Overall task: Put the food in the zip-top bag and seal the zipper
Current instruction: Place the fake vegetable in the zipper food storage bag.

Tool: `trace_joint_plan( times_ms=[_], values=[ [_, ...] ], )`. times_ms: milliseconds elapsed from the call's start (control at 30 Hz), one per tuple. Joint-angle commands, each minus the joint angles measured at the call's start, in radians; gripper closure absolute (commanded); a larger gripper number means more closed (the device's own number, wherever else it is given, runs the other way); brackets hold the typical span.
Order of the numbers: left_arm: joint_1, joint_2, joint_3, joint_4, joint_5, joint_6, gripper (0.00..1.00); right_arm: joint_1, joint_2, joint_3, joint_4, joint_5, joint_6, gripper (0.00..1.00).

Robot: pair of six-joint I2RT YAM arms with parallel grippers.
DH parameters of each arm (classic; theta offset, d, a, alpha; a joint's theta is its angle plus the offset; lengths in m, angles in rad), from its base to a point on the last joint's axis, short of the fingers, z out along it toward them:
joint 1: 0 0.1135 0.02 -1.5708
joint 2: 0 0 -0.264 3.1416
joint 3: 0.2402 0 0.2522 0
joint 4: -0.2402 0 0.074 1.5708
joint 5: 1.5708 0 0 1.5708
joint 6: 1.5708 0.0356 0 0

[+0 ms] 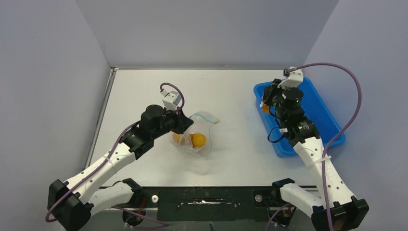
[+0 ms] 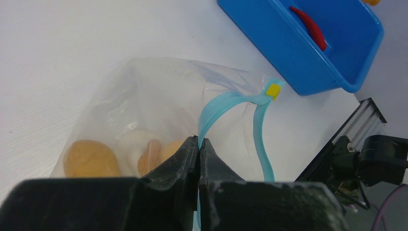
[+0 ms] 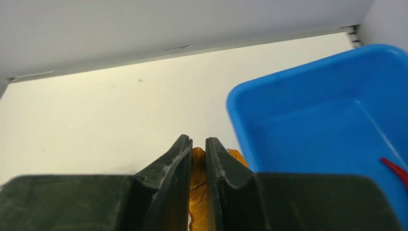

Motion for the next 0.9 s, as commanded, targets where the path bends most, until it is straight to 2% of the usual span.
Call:
trace_joint_plan(
  times_ms=[0, 267, 467, 700, 867],
  values=[
    [-0.003, 0.013, 0.078, -0.027, -0.014, -0.096, 1.00, 0.096, -0.018, 0.021, 0.005, -0.105, 0.069, 0.91],
    [0.000, 0.053, 0.127, -0.055, -0.029, -0.176, 1.00, 0.340, -0.001, 0.005, 0.111, -0.140, 0.175, 0.90],
    [0.002, 0.101, 0.179, -0.105, -0.022, -0.210, 1.00, 0.523, 0.001, -0.032, 0.253, -0.072, 0.198, 0.91],
    [0.010, 0.116, 0.173, -0.065, 0.006, -0.259, 1.00, 0.633, 0.029, -0.069, 0.373, -0.072, 0.213, 0.91],
    [0.020, 0.116, 0.176, -0.033, 0.016, -0.270, 1.00, 0.665, 0.070, -0.080, 0.434, -0.070, 0.198, 0.91]
  ],
)
